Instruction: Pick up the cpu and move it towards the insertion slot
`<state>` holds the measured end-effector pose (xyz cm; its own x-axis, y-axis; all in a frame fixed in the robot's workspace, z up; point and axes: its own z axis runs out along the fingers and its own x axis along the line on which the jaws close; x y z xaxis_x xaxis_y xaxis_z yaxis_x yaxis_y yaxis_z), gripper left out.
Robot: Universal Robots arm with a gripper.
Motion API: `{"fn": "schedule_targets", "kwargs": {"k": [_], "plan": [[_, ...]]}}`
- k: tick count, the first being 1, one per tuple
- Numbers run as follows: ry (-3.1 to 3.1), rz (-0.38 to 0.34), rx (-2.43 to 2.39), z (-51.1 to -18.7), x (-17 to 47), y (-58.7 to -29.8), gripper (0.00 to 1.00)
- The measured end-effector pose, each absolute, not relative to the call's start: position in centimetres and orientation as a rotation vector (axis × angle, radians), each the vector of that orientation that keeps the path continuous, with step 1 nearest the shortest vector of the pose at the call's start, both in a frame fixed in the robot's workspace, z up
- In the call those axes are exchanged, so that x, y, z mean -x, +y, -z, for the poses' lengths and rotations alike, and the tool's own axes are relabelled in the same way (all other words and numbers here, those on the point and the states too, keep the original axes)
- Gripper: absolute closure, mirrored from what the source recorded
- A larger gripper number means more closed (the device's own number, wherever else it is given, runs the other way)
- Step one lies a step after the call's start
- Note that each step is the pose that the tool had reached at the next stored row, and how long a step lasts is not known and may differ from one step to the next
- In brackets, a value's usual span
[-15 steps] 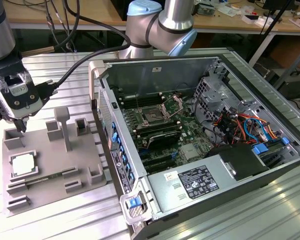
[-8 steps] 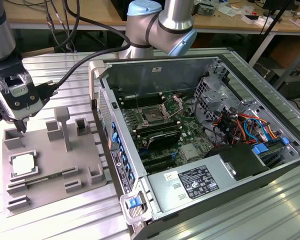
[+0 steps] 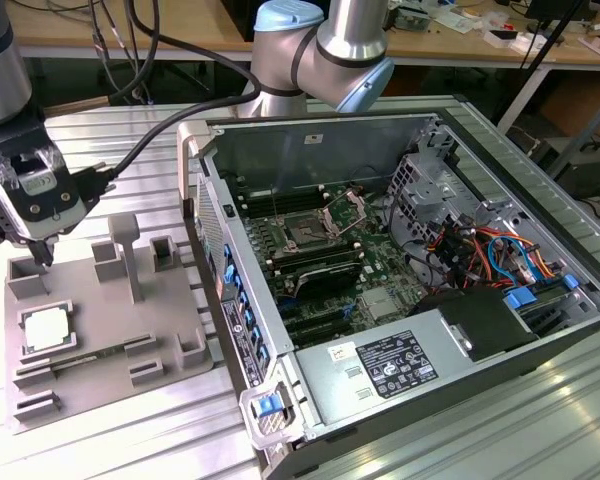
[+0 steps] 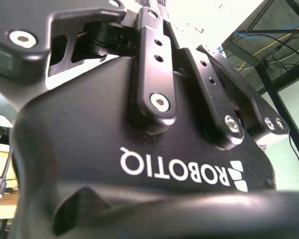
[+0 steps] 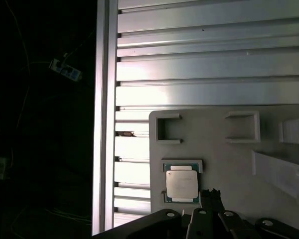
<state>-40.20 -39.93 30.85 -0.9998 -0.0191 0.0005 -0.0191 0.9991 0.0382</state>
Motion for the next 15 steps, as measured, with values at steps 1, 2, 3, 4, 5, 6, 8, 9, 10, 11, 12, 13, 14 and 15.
{"fn": "schedule_targets", "kwargs": {"k": [1, 2, 3, 4, 5, 6, 8, 9, 10, 11, 12, 13, 14, 15], "plan": [[-3.140, 0.060, -0.030, -30.83, 40.20, -39.93, 0.89], [-3.140, 0.060, -0.030, -30.82, 40.20, -39.93, 0.89], [-3.140, 0.060, -0.030, -30.80, 40.20, -39.92, 0.89], [-3.140, 0.060, -0.030, -30.77, 40.21, -39.92, 0.89], [-3.140, 0.060, -0.030, -30.75, 40.21, -39.92, 0.89], [-3.140, 0.060, -0.030, -30.74, 40.21, -39.93, 0.89], [-3.140, 0.060, -0.030, -30.72, 40.21, -39.93, 0.89], [-3.140, 0.060, -0.030, -30.71, 40.21, -39.93, 0.89], [-3.140, 0.060, -0.030, -30.69, 40.21, -39.93, 0.89], [-3.140, 0.060, -0.030, -30.69, 40.21, -39.93, 0.89], [-3.140, 0.060, -0.030, -30.67, 40.22, -39.93, 0.89], [-3.140, 0.060, -0.030, -30.65, 40.22, -39.93, 0.89], [-3.140, 0.060, -0.030, -30.64, 40.22, -39.93, 0.89], [-3.140, 0.060, -0.030, -30.63, 40.22, -39.93, 0.89]]}}
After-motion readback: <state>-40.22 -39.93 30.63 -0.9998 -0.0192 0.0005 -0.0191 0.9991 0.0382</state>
